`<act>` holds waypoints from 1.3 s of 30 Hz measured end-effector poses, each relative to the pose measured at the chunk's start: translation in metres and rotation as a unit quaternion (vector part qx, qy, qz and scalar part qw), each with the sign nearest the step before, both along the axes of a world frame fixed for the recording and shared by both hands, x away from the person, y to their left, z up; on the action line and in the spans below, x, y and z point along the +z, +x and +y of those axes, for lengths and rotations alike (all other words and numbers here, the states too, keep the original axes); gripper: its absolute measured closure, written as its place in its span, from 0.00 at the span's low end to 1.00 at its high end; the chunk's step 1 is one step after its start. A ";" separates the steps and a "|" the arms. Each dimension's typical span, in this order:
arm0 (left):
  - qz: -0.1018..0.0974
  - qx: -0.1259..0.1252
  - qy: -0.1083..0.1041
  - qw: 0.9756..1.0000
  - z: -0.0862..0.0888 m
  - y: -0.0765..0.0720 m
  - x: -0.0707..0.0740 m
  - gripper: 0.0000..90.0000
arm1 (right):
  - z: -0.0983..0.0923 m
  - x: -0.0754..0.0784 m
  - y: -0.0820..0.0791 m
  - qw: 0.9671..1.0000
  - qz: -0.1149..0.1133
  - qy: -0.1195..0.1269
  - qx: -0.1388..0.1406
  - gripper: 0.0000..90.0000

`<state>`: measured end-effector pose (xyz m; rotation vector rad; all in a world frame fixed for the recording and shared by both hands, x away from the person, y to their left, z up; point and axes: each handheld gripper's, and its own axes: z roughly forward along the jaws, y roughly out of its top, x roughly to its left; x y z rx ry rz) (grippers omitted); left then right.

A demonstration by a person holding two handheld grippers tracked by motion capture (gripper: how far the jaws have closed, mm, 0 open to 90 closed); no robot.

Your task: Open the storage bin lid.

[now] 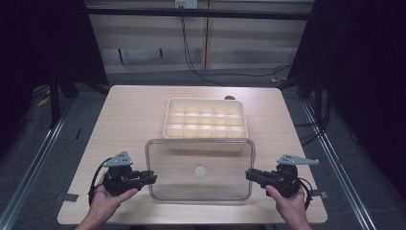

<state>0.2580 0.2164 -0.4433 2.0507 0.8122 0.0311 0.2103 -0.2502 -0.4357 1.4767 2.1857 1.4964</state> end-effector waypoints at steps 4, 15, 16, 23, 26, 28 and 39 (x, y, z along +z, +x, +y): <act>0.002 -0.001 -0.003 1.000 0.003 -0.004 -0.001 0.80 | 0.003 -0.002 -0.007 1.000 0.004 -0.001 0.003 0.84; 0.010 -0.002 0.015 1.000 0.001 -0.005 -0.009 0.79 | 0.005 -0.015 -0.008 1.000 0.030 -0.009 0.002 0.84; 0.007 0.000 0.017 1.000 0.002 -0.005 -0.008 0.79 | 0.005 -0.016 -0.007 0.999 0.030 -0.009 0.003 0.84; 0.007 0.001 0.033 0.999 0.000 -0.004 -0.012 0.74 | 0.011 -0.022 -0.003 0.999 0.040 -0.025 0.000 0.82; 0.009 0.000 0.030 1.000 -0.001 -0.002 -0.014 0.73 | 0.011 -0.023 -0.002 0.999 0.041 -0.023 0.001 0.82; 0.015 -0.002 0.031 0.999 -0.001 -0.001 -0.015 0.72 | 0.011 -0.024 -0.001 0.999 0.041 -0.027 0.002 0.80; 0.034 -0.016 0.029 0.999 -0.006 0.006 -0.024 0.67 | 0.015 -0.030 0.004 0.998 0.049 -0.047 -0.002 0.71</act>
